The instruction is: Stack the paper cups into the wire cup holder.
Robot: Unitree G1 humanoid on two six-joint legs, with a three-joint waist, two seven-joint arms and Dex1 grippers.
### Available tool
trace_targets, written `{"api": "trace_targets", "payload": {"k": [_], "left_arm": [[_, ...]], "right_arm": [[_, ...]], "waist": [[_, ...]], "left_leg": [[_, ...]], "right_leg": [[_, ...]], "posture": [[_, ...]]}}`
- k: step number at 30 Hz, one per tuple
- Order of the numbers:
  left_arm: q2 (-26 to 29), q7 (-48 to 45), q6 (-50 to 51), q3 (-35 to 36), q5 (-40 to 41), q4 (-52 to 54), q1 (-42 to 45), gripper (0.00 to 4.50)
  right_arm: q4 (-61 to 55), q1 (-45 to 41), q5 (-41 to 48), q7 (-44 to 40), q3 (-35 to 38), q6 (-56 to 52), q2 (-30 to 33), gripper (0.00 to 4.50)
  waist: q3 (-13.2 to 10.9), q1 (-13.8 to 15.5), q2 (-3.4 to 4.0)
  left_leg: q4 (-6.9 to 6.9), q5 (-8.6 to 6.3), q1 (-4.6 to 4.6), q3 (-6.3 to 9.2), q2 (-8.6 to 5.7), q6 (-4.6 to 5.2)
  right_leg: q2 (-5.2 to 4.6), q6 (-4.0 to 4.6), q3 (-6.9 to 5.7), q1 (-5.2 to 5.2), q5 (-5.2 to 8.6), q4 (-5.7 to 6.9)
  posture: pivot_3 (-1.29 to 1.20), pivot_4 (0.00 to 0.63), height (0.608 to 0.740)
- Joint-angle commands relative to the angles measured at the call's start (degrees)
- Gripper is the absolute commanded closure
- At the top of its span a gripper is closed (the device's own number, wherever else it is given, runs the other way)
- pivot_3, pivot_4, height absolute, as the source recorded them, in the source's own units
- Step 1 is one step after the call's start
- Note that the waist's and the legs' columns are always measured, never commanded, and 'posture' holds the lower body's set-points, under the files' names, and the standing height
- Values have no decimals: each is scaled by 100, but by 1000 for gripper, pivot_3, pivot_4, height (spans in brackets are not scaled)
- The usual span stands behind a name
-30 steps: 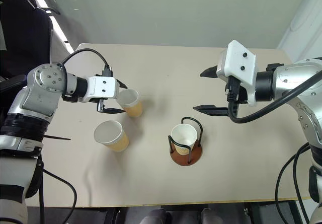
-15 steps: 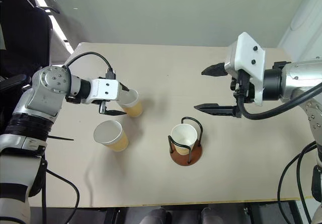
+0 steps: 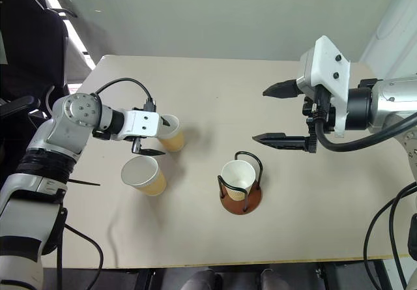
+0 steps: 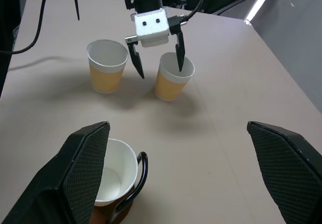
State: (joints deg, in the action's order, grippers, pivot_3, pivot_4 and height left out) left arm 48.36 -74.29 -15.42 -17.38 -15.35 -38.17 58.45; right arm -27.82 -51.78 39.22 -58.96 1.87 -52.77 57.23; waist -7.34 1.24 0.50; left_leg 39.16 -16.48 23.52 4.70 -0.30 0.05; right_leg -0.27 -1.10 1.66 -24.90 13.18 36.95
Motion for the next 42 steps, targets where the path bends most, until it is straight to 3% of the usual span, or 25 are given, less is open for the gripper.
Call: {"api": "trace_targets", "payload": {"k": [1, 11, 25, 32, 42], "left_arm": [[3, 89, -153, 34, -44, -104, 221, 889], [-24, 40, -325, -58, -145, -592, 456, 4474], [-7, -881, 144, 184, 487, -290, 633, 4474], [-167, -1741, 1589, 610, 1812, 1382, 616, 4474], [78, -1821, 3030, 473, 3194, 2964, 793, 4474]], "right_arm": [[-143, -96, 52, 78, 211, 63, 100, 0], [-24, -48, 14, 139, 271, 157, 128, 0], [818, 852, -472, -498, 608, 1250, 740, 0], [607, 1637, -325, -1073, 927, 1576, 1102, 0], [-106, 2111, 218, -988, 1364, 1257, 1122, 0]], "waist": [[0, 0, 0], [0, 2, 0], [2, 34, -3], [2, 65, -3], [2, 43, -3]], "left_leg": [[0, 0, 0, 0, 0, 0], [2, 0, 7, 0, 0, 0], [19, 0, 37, -1, -1, 0], [55, -1, 60, -8, -1, 1], [94, -2, 55, -15, 0, 4]], "right_leg": [[0, 0, 0, 0, 0, 0], [0, -1, 0, -7, 0, 1], [1, -4, -1, -32, -2, 9], [1, -14, 0, -36, -8, 17], [1, -24, 4, -34, -14, 46]], "posture": [[0, 150, 740], [0, 150, 740], [0, 150, 740], [0, 150, 740], [0, 150, 740]]}}
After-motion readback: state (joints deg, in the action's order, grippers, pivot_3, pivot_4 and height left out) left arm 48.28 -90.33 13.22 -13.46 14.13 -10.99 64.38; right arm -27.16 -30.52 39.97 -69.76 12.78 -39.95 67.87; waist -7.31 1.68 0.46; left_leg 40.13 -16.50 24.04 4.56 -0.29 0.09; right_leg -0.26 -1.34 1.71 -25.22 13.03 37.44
